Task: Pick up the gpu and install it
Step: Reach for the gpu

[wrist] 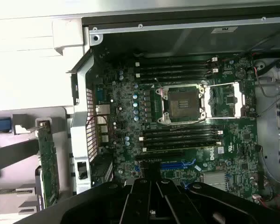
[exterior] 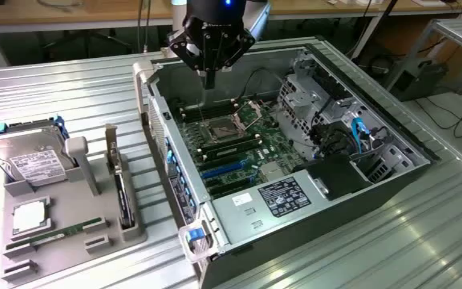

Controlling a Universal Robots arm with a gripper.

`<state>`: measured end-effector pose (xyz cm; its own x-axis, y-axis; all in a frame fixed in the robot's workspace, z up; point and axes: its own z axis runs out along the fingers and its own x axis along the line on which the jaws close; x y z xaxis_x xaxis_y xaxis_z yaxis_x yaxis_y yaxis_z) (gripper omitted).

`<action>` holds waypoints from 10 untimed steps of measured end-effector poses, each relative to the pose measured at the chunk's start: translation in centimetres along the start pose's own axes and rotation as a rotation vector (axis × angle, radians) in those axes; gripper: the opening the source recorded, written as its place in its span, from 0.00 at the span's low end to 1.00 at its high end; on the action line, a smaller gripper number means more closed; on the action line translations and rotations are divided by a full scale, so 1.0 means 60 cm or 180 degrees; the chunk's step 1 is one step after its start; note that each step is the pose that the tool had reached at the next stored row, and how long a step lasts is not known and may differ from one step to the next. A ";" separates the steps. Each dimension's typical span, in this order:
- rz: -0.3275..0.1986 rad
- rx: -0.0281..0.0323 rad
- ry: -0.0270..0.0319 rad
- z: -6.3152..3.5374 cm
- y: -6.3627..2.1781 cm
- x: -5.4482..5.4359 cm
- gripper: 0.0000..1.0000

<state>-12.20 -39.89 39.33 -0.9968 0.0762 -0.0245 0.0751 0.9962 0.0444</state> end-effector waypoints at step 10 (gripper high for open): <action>0.0000 0.0000 0.0000 0.000 0.000 0.000 0.11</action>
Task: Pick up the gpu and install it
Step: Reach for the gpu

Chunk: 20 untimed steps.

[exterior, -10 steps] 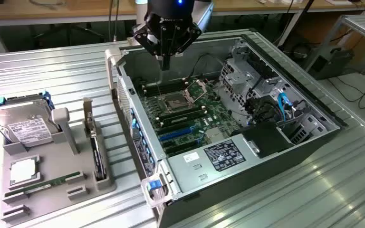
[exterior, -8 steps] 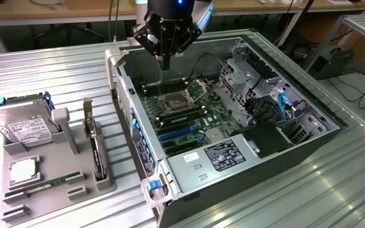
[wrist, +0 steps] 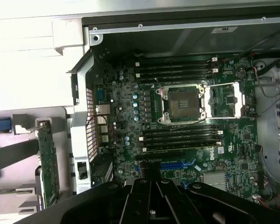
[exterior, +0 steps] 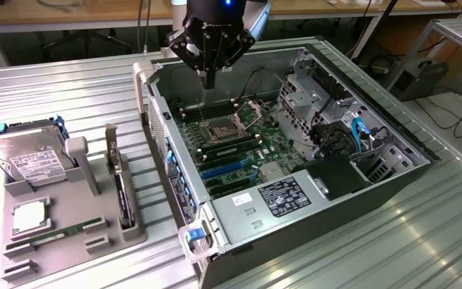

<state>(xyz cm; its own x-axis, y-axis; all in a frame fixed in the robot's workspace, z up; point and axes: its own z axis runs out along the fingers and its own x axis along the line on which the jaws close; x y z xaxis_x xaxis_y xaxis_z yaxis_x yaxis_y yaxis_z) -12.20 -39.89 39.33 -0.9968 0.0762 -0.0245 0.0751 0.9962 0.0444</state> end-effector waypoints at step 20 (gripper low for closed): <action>0.0000 0.0000 -0.0003 -0.005 -0.075 0.116 0.11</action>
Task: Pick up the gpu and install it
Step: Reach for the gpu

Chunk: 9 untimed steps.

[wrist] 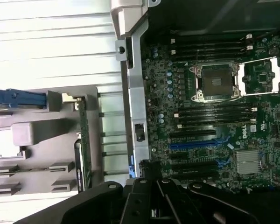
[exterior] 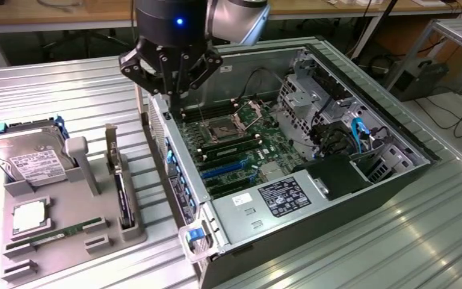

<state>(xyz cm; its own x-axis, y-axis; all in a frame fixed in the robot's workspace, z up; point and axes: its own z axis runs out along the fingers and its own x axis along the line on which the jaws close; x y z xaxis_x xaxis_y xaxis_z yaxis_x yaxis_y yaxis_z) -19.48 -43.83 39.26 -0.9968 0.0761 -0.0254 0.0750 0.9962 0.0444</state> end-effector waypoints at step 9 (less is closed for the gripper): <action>0.0000 0.0000 0.0000 0.012 -0.019 0.074 0.11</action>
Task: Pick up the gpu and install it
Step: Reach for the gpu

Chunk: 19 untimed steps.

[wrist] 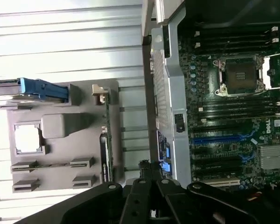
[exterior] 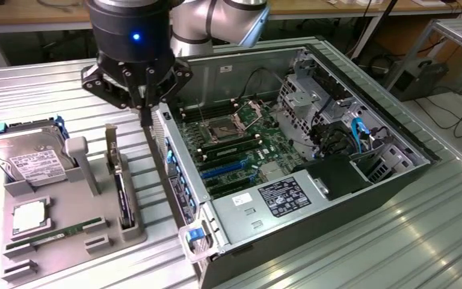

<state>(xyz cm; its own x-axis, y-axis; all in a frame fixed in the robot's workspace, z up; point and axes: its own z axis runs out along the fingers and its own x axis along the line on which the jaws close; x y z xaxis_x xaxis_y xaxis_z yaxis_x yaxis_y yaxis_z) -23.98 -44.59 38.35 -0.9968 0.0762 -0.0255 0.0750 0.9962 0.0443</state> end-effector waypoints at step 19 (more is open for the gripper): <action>0.0000 0.0008 0.0005 0.026 -0.009 0.072 0.11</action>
<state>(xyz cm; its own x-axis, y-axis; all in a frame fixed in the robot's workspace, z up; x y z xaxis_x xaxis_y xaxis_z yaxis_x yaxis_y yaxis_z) -28.29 -44.75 36.65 -0.9968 0.0762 -0.0238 0.0752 0.9963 0.0419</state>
